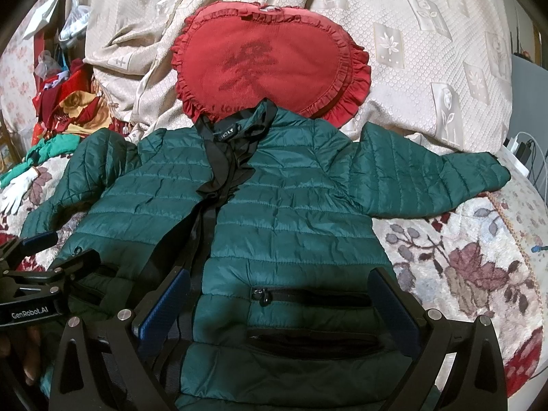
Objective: Fold large clothes
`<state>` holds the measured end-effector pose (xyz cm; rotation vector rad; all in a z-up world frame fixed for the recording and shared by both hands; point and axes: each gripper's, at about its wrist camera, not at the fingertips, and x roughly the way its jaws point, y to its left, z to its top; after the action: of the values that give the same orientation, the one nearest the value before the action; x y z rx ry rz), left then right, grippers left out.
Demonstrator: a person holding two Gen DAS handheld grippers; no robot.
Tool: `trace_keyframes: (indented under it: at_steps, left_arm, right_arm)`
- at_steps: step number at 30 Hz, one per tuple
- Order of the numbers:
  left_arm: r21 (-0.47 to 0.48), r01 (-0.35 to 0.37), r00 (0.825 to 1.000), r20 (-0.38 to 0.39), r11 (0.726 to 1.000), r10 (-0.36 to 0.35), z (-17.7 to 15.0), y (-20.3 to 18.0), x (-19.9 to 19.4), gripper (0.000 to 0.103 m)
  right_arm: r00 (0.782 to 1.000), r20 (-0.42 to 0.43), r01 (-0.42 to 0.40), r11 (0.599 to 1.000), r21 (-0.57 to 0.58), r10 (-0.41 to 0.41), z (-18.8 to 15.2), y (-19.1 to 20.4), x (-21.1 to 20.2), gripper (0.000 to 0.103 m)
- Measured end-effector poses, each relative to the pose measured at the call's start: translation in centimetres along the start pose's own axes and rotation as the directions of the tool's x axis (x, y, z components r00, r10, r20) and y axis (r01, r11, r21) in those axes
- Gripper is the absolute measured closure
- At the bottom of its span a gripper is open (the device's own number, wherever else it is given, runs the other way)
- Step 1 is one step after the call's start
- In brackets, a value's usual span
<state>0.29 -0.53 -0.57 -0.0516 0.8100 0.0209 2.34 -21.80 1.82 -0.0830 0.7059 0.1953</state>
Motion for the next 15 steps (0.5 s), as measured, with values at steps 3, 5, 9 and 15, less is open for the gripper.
trace_keyframes:
  at_steps: [3, 5, 9, 15]
  left_arm:
    - [-0.005, 0.004, 1.000, 0.000, 1.000, -0.004, -0.42, -0.40, -0.01, 0.000]
    - [-0.007, 0.005, 1.000, -0.001, 1.000, -0.005, -0.59, -0.55, -0.07, 0.000]
    - [-0.005, 0.004, 1.000, 0.000, 1.000, -0.004, -0.56, -0.43, -0.09, 0.000]
    - [-0.011, 0.012, 1.000, -0.002, 1.000, -0.012, -0.55, -0.33, -0.12, 0.000]
  right_arm:
    - [1.000, -0.001, 0.008, 1.000, -0.009, -0.008, -0.26, -0.09, 0.02, 0.001]
    - [1.000, -0.003, 0.009, 1.000, -0.010, -0.009, -0.33, -0.20, -0.07, 0.001]
    - [1.000, -0.002, 0.006, 1.000, -0.007, -0.006, -0.23, -0.10, -0.09, 0.001]
    - [1.000, -0.011, 0.000, 1.000, -0.004, 0.000, -0.10, -0.17, 0.14, 0.001]
